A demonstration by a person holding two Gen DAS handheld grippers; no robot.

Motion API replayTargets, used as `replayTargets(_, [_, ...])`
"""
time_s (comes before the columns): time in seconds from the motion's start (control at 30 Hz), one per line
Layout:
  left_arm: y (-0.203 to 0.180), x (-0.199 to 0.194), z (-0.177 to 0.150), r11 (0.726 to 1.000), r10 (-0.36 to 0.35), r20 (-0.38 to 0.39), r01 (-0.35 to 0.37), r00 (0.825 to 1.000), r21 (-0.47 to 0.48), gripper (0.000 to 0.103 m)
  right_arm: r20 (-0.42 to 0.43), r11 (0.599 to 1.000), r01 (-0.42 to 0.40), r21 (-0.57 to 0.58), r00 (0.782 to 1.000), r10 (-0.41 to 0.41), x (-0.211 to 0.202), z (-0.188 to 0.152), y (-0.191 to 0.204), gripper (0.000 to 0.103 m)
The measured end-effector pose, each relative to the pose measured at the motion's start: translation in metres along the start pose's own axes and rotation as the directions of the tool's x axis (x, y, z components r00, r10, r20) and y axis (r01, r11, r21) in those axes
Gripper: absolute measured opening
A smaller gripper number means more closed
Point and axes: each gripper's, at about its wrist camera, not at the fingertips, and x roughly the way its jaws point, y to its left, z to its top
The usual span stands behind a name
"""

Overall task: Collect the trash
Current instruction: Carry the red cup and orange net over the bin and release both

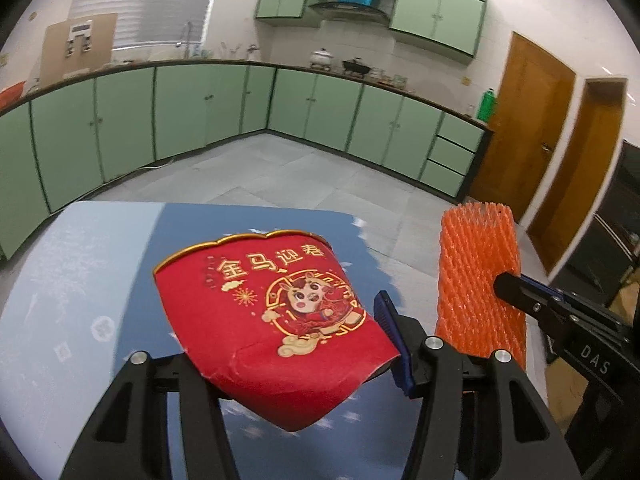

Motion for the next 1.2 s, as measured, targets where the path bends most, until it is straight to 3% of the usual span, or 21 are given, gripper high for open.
replayTargets(0.3, [-0.083,-0.01,-0.022,0.99,-0.118,0.004,0.117,0.993,0.08,0.055,0.029,0.991,0.123,0.05,0.992,-0.125,-0.061,-0.032,-0.059,0.008])
replayTargets(0.7, [-0.176,0.003,-0.058,0.954,-0.24,-0.028,0.241,0.97,0.18,0.055,0.013,0.951,0.275,0.143,0.96,-0.28,-0.107,-0.091,-0.129,0.008])
replayTargets(1.2, [-0.217,0.057,-0.106,0.926,-0.272,-0.175,0.307,0.946,0.218,0.056,-0.109,0.91,0.352,0.219,0.936,-0.336,-0.081,-0.149,-0.186,0.008])
